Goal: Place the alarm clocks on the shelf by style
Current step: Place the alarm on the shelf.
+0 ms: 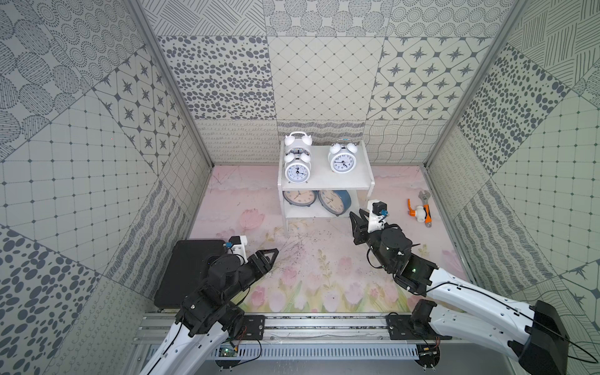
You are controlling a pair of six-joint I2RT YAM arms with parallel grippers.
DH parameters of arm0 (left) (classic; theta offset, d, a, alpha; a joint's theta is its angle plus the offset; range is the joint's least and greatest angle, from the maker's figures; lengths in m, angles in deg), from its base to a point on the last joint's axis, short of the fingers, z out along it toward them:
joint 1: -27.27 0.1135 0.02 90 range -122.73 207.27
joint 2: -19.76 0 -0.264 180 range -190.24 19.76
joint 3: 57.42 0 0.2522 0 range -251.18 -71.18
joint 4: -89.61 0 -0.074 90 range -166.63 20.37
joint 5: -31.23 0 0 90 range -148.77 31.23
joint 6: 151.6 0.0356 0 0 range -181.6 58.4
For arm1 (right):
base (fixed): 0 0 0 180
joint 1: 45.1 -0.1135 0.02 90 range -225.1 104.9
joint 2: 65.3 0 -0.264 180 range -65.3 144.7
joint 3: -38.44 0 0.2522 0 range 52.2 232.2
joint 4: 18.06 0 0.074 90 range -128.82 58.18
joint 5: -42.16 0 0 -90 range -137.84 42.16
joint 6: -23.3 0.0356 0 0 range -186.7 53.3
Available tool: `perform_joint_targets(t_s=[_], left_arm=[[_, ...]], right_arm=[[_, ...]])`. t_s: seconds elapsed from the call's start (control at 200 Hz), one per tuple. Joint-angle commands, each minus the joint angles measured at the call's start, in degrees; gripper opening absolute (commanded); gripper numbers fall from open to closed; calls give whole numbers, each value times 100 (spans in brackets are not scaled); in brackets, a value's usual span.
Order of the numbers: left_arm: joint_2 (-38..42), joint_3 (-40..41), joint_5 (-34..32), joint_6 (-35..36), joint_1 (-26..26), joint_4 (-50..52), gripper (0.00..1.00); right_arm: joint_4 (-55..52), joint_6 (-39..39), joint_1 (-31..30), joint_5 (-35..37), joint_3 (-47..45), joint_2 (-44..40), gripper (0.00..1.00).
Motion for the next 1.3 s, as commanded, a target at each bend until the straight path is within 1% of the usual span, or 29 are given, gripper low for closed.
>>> perform_joint_targets(t_s=[0.0, 0.085, 0.15, 0.325, 0.5, 0.841, 1.296], left_arm=[[13, 47, 44, 140, 4, -153, 63], [0, 68, 52, 110, 4, -230, 63], [-13, 81, 68, 104, 4, -247, 62], [-4, 39, 64, 121, 4, -164, 62], [-4, -22, 65, 160, 9, -119, 62], [-21, -5, 90, 178, 13, -109, 62], [2, -64, 69, 249, 13, 10, 63]], right_arm=[[-271, -206, -89, -535, 3, -44, 32], [-227, -293, -107, -910, 49, 33, 30], [-164, -345, -134, -1148, 109, 147, 29], [-48, -467, -134, -1284, 432, 700, 29], [241, -521, -134, -857, 530, 1011, 30], [591, -594, -109, 153, 542, 1145, 32], [637, -486, 197, 331, 680, 1442, 33]])
